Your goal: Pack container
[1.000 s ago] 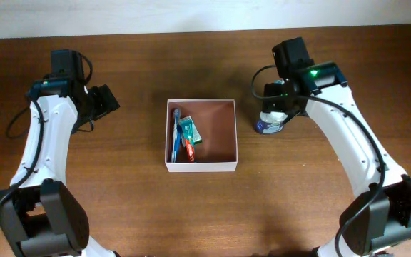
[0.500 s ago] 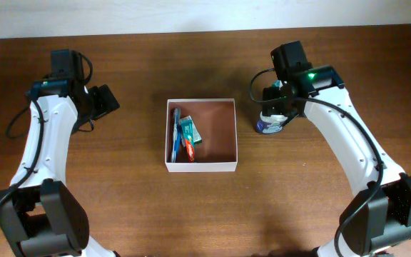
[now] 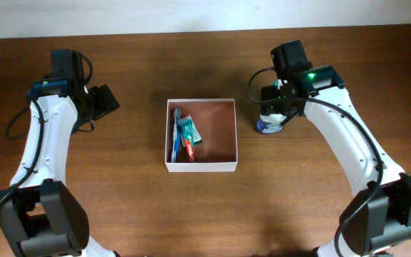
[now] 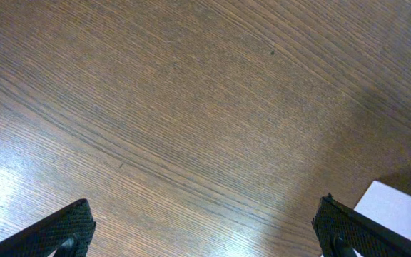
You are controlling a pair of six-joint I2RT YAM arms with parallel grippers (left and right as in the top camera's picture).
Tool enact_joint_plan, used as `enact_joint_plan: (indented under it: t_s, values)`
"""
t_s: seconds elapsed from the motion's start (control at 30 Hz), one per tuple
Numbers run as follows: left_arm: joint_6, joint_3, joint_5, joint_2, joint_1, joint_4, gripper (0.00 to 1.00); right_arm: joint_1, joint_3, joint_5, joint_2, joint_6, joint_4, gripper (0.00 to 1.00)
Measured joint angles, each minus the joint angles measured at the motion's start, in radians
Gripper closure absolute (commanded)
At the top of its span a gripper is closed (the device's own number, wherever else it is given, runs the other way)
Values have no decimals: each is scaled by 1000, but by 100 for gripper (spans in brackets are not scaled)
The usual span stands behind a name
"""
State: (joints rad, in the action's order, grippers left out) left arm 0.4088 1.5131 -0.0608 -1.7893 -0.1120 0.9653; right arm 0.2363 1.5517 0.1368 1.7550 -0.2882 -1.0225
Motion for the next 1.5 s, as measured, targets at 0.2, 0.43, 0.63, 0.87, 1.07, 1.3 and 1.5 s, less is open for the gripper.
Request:
enact_joint_plan:
  t_s: [0.2,0.43,0.63,0.87,1.07,1.3,1.5]
  values:
    - [0,0,0,0,0,0,0,0,0,-8,8,1,0,24]
    - [0,0,0,0,0,0,1,0,0,-8,36,0,3,28]
    - [0,0,0,0,0,0,1,0,0,-8,36,1,2,28]
    - [0,0,0,0,0,0,0,0,0,-8,37,1,-6,27]
    - [0,0,0,0,0,0,1,0,0,-11,43,1,-5,27]
    - [0,0,0,0,0,0,0,0,0,-11,46,1,15,26]
    - [0,0,0,0,0,0,1,0,0,-30,47,17,52,26]
